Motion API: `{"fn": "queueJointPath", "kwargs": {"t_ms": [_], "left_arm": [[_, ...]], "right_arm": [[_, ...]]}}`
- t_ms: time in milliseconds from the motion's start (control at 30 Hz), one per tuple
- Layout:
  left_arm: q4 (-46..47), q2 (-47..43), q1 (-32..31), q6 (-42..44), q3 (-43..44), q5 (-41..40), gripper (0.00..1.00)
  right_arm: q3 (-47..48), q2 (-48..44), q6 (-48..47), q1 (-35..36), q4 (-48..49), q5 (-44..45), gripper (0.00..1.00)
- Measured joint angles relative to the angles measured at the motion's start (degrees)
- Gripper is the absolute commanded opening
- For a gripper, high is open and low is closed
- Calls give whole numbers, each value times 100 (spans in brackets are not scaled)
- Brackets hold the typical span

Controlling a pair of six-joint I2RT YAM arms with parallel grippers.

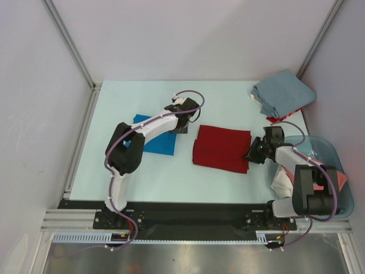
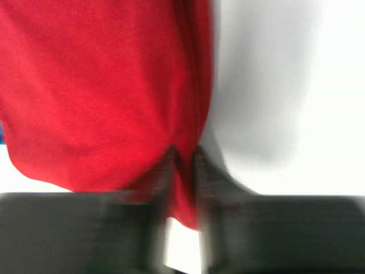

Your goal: Fold and stack the t-shirts

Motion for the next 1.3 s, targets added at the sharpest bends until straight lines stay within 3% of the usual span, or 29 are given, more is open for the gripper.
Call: {"fn": "queueJointPath", "kwargs": {"t_ms": [67, 167, 233, 333, 500, 633, 733, 867, 967, 1200, 1300], "left_arm": [[20, 22, -142, -85, 63, 142, 77], [201, -74, -302, -101, -46, 496, 82], [448, -306, -352, -103, -393, 787, 86], [774, -765, -363, -85, -929, 1237, 100], [1582, -1366, -358, -59, -1484, 2271, 97], [2186, -1353, -358, -94, -1665, 2964, 85], [2415, -1191, -361, -114, -1709, 3300, 85], [2535, -855, -361, -125, -1707, 3429, 85], [2535, -472, -361, -127, -1639, 3484, 79], [2632, -2, -350, -258, -1036, 3456, 79], [2529, 269, -321, -260, -616, 3453, 74]], "right_arm": [[-70, -197, -28, -195, -160, 98, 52], [-107, -433, -61, -369, -350, 315, 53], [-105, -575, -61, -378, -409, 426, 56], [-74, -638, -79, -378, -409, 509, 63], [151, -291, -116, -378, -345, 483, 62], [369, 223, -107, -376, -225, 446, 58], [525, 455, -81, -317, -138, 442, 57], [726, 673, -74, -142, -55, 625, 57], [885, 857, -72, -83, 48, 710, 57], [1281, 1209, -81, -79, 87, 1108, 56], [1517, 1414, -98, -79, 44, 1244, 55]]}}
